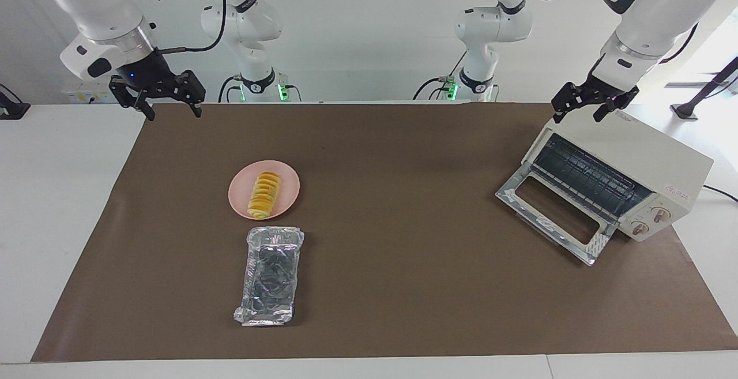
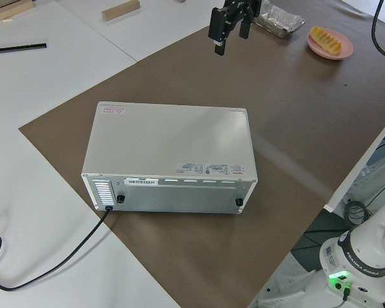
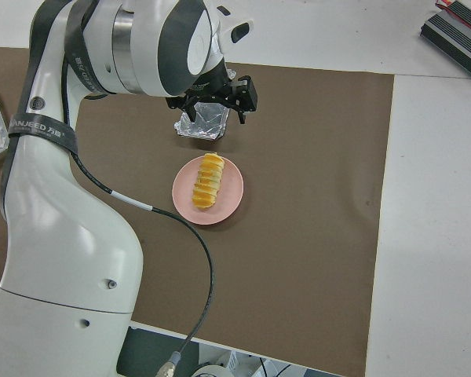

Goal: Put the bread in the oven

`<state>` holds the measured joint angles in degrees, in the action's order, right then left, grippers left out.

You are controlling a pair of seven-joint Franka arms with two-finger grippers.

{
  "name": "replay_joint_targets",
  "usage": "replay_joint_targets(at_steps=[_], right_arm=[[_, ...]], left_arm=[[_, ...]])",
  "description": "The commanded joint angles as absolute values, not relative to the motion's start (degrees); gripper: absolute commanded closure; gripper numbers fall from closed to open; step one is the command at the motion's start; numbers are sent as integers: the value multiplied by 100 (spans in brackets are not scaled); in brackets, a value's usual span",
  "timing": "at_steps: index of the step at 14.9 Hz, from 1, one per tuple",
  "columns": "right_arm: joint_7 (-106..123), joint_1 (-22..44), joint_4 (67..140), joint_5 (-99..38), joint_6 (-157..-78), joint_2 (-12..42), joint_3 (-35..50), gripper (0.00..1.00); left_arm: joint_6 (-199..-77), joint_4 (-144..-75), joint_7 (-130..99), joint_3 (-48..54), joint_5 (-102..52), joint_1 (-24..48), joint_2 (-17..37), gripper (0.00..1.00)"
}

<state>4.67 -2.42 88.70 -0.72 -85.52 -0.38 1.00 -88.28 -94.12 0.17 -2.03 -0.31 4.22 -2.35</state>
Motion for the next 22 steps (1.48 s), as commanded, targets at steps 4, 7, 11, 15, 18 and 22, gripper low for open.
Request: replay_joint_targets(at_steps=[4,7,11,15,18,22], right_arm=[[527,-352,8991,-79,-8631,-141,149,0],[510,-343,8991,-79,-8640,-141,149,0],[492,-282,9123,-62,-8683,-176,149,0],[475,-229,10061,-62,-9648,-465,202,0],[56,95,10791,-62,-10474,-361,237,0],[-571,518,11336,44,-11475,219,237,0]], left_arm=[[-8745,-9387,-35,-229,35,457,-255,0],[-8754,-9387,-35,-229,35,457,-255,0],[-8754,-9387,-35,-229,35,457,-255,0],[-8754,-9387,-35,-229,35,457,-255,0],[-8754,-9387,-35,-229,35,457,-255,0],[-8754,-9387,-35,-229,35,457,-255,0]])
